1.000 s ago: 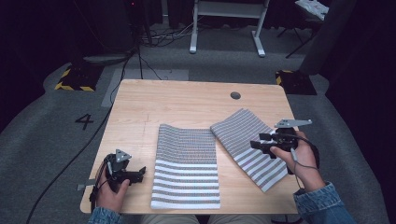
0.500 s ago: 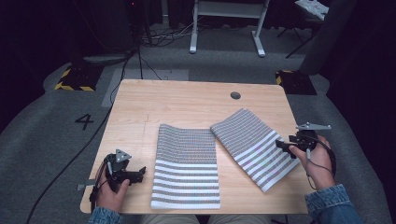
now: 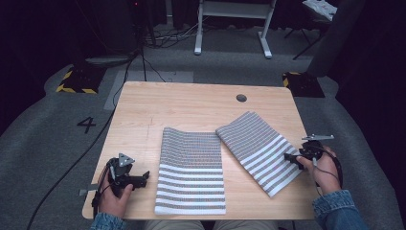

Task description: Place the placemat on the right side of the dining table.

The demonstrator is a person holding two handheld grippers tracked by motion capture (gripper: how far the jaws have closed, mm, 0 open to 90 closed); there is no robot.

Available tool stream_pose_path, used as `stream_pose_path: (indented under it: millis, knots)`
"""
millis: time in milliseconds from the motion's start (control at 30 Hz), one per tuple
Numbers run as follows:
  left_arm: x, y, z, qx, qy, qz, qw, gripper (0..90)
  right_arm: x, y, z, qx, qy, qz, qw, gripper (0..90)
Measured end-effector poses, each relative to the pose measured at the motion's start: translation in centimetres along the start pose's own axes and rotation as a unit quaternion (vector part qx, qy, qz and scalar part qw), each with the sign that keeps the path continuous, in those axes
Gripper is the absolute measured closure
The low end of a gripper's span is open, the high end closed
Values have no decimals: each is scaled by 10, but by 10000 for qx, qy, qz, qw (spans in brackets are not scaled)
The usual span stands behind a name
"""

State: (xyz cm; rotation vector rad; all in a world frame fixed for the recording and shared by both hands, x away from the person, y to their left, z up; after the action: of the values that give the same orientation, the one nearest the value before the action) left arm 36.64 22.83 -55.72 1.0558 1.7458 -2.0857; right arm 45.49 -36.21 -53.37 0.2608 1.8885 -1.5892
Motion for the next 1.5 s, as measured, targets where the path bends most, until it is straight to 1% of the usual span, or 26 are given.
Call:
stream_pose_path:
  millis: [167, 200, 233, 267, 333, 400, 567, 633, 667, 700, 733, 767, 867, 900, 933, 967, 1000, 1033, 1067, 1100, 1167, 1200, 1267, 1333, 1367, 1500]
  knots:
    - [0, 0, 0, -1, 4, -2, 10000, 2, 1, -1, -5, -97, -16, -44, 9999, 389]
    - [0, 0, 0, -1, 2, -2, 10000, 2, 1, -1, -5, -97, -16, -44, 9999, 389]
    - [0, 0, 0, 0, 3, -3, 10000, 2, 0, -5, -9, -220, -27, -48, 9997, 533]
    - [0, 0, 0, 0, 3, -3, 10000, 2, -1, -7, -11, -212, -83, -34, 9997, 591]
    - [0, 0, 0, 0, 3, -3, 10000, 2, -3, -10, -13, -188, -165, 3, 9997, 627]
    - [0, 0, 0, -1, 2, -1, 10000, 2, -9, -20, -19, 16, -391, 110, 9992, 674]
    - [0, 0, 0, -1, 2, -1, 10000, 2, -21, -35, -32, 173, -602, 376, 9973, 753]
    - [0, 0, 0, -1, 0, 1, 10000, 2, -27, -43, -41, 126, -730, 523, 9959, 780]
    - [0, 0, 0, 0, 3, -2, 10000, 1, -33, -50, -53, 37, -822, 632, 9946, 793]
    - [0, 0, 0, -1, 3, -2, 10000, 1, -33, -50, -53, 37, -822, 632, 9946, 793]
    - [0, 0, 0, -1, 2, -1, 10000, 2, -37, -57, -67, -73, -951, 714, 9929, 799]
    - [0, 0, 0, -1, 2, -1, 10000, 2, -37, -57, -67, -73, -951, 714, 9929, 799]
    - [0, 0, 0, 0, 1, -1, 10000, 2, -42, -65, -86, -222, -1137, 833, 9898, 805]
    - [0, 0, 0, -1, 3, -2, 10000, 2, -45, -71, -100, -335, -1313, 888, 9868, 808]
    - [0, 0, 0, -1, 2, -1, 10000, 2, -46, -74, -108, -395, -1400, 925, 9850, 807]
    - [0, 0, 0, -1, 2, -1, 10000, 2, -46, -74, -108, -395, -1400, 925, 9850, 807]
    - [0, 0, 0, -1, 3, -2, 10000, 2, -48, -78, -123, -550, -1492, 968, 9825, 807]
    - [0, 0, 0, -1, 2, -2, 10000, 2, -48, -78, -123, -550, -1492, 968, 9825, 807]
    - [0, 0, 0, -1, 3, 0, 10000, 2, -48, -82, -136, -679, -1621, 1004, 9793, 807]
    - [0, 0, 0, -1, 3, 0, 10000, 2, -48, -82, -136, -679, -1621, 1004, 9793, 807]
    - [0, 0, 0, 0, 2, 0, 10000, 2, -47, -85, -150, -867, -1673, 986, 9771, 806]
    - [0, 0, 0, 0, 3, -1, 10000, 2, -45, -85, -161, -1024, -1734, 962, 9748, 807]
    - [0, 0, 0, 0, 1, -1, 10000, 1, -42, -87, -173, -1146, -1820, 951, 9720, 808]
    - [0, 0, 0, 0, 1, 0, 10000, 2, -41, -87, -178, -1206, -1838, 941, 9710, 808]
    - [0, 0, 0, 0, 3, -2, 10000, 2, -38, -89, -189, -1345, -1915, 923, 9678, 809]
    - [0, 0, 0, 1, 3, -2, 10000, 2, -31, -91, -212, -1606, -2083, 878, 9608, 808]
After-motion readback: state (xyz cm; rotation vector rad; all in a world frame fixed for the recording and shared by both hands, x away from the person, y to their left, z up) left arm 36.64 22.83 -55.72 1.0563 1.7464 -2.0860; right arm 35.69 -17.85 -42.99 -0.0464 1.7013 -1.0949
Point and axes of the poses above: each handheld gripper's, and its own axes: y roughly forward along the jaws, x roughly out of its underside, z roughly to its right, the point moved 7 cm from there along y, roughly forward along the jaws, and after that the axes turned 1 degree about -z, right-handed, at the moved point
